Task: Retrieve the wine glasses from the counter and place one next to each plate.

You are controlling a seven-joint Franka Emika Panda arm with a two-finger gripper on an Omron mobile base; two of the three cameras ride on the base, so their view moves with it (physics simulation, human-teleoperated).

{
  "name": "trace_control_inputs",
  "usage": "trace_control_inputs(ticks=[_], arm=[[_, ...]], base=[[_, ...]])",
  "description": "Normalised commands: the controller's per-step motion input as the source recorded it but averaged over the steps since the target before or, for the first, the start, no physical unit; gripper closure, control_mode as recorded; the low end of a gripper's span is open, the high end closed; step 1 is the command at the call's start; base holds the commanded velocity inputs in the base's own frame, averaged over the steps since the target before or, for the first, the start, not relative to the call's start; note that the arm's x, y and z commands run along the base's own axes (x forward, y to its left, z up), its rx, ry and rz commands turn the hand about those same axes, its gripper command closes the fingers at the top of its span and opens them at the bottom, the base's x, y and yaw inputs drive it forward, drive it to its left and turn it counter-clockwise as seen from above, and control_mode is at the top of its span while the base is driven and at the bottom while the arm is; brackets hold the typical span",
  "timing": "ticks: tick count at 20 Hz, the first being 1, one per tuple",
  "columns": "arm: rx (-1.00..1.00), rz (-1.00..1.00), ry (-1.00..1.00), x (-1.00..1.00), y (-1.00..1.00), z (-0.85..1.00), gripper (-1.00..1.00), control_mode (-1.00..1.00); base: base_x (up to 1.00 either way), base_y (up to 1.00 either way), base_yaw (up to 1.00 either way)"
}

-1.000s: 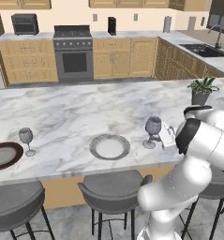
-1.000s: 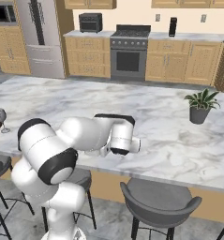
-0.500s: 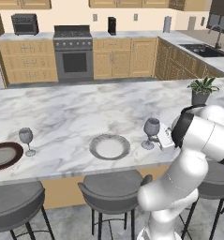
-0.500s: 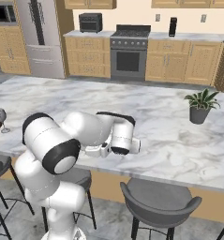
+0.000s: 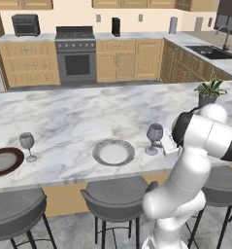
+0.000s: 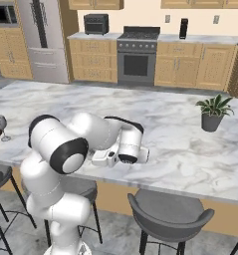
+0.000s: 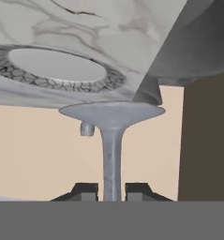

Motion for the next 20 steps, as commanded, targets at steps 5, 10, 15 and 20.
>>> trace_control_inputs(ticks=[5, 10, 15, 20], arm=[[0.0, 0.0, 0.0, 0.32, 0.0, -0.12, 1.0, -1.0], [0.0, 0.0, 0.01, 0.22, 0.0, -0.14, 1.0, -1.0], [0.0, 0.0, 0.06, 0.11, 0.0, -0.22, 1.0, -1.0], [0.0, 0.0, 0.01, 0.11, 0.0, -0.18, 1.0, -1.0]], base=[[0.0, 0.0, 0.0], [0.0, 0.0, 0.0], [0.0, 0.0, 0.0], [0.0, 0.0, 0.0]])
